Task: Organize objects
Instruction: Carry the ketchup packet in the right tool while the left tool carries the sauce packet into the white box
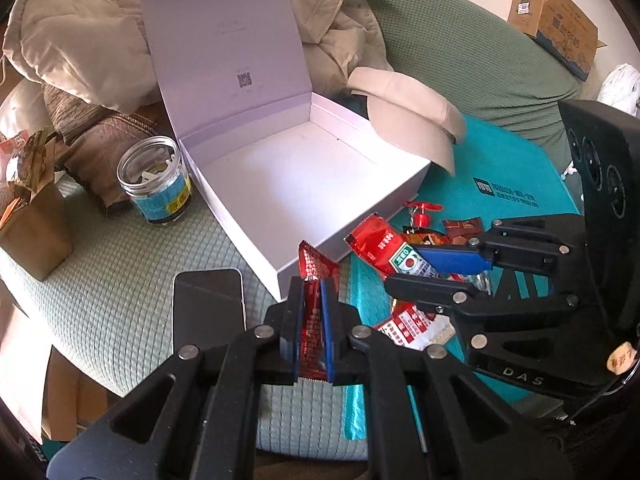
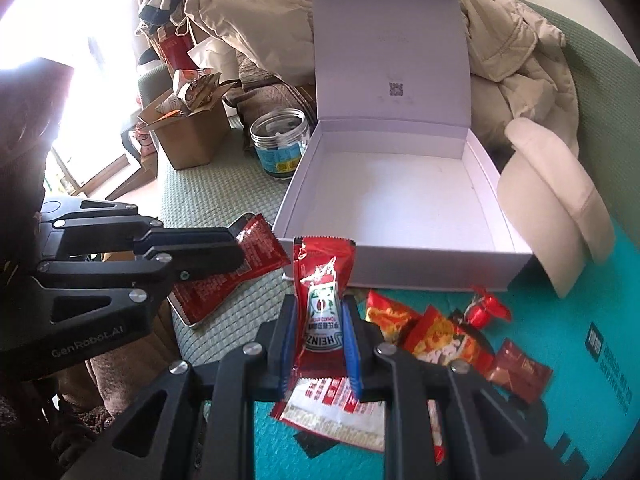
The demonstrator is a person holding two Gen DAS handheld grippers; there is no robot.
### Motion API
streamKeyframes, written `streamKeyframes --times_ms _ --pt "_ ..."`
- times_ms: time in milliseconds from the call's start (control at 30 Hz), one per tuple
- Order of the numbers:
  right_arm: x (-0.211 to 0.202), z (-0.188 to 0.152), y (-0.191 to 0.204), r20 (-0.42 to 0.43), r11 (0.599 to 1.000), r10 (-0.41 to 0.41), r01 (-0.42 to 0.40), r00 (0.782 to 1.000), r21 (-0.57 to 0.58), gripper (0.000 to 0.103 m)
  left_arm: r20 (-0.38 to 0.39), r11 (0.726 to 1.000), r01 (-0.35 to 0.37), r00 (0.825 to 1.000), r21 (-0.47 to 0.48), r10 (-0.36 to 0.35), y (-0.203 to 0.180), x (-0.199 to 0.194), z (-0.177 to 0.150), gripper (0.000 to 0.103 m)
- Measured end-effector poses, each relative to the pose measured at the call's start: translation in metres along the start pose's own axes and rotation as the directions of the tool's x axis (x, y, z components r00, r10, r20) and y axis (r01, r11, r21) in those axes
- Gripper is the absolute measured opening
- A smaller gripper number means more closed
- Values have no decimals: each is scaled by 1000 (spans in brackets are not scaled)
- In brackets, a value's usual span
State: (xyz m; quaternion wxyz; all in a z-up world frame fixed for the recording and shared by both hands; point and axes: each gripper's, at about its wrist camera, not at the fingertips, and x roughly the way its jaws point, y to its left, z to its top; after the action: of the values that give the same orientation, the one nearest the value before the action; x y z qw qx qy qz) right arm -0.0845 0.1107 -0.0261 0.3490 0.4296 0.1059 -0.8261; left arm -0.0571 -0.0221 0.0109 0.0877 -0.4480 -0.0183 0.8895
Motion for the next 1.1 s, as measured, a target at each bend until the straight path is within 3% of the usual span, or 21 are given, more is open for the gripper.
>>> streamKeyframes --times_ms 467,1100 --pt "10 23 -23 5 1000 -1 1 1000 10 21 -12 999 10 1000 35 -10 1 18 29 8" --pt "47 62 -55 -4 999 -26 25 1000 -29 21 -43 999 4 999 43 -3 31 63 69 8"
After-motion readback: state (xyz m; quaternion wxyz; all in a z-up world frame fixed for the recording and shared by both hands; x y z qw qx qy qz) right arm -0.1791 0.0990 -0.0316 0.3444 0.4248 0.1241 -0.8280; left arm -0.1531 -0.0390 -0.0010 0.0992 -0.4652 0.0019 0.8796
